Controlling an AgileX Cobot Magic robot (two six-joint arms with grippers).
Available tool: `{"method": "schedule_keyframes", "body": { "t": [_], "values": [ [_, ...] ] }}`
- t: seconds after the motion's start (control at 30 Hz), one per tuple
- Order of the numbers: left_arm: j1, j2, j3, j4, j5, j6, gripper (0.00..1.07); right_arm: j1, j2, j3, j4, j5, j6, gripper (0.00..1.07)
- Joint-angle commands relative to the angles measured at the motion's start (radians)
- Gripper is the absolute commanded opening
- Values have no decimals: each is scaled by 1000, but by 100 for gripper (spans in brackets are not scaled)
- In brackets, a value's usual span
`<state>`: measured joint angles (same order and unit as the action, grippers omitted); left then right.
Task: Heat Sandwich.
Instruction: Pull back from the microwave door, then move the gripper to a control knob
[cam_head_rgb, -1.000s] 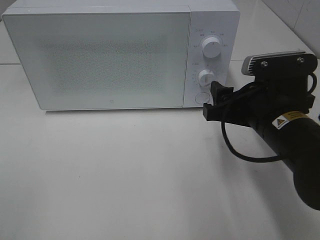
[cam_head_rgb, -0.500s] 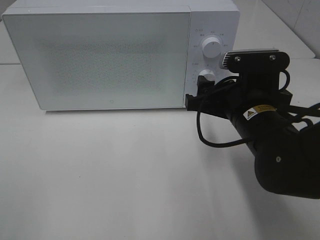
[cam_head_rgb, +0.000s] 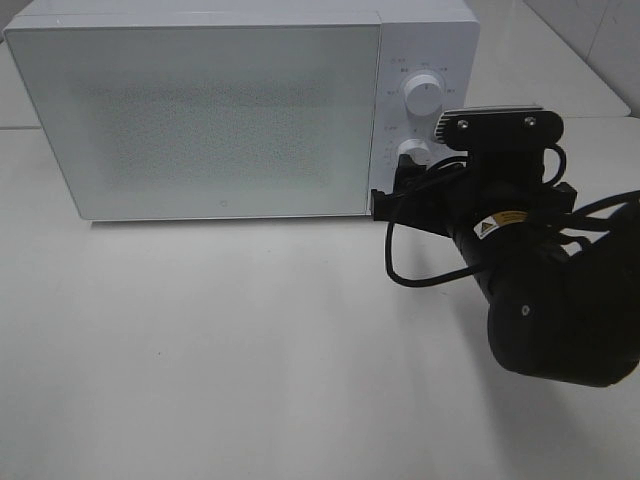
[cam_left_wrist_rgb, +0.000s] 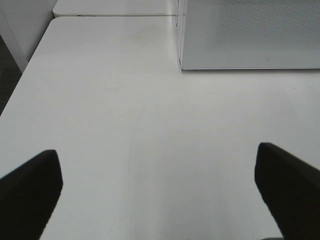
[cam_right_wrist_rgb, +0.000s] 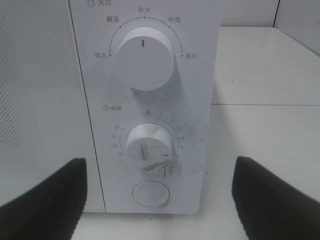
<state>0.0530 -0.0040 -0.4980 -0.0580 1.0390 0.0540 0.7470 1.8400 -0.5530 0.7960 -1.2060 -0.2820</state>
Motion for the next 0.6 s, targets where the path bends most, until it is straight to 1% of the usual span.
{"method": "schedule_keyframes", "body": {
  "t": [0.03, 0.17, 0.4, 0.6],
  "values": [
    [1, -27, 4, 2, -9, -6, 101, -5, 30, -38, -12, -13, 5, 76],
    [1, -27, 4, 2, -9, -6, 101, -8, 71, -76, -29, -12, 5, 76],
    [1, -27, 4, 2, -9, -6, 101, -64, 117, -146, -77, 35, 5, 76],
    [1, -27, 4, 2, -9, -6, 101, -80, 151, -188, -89, 40, 5, 76]
  ]
}}
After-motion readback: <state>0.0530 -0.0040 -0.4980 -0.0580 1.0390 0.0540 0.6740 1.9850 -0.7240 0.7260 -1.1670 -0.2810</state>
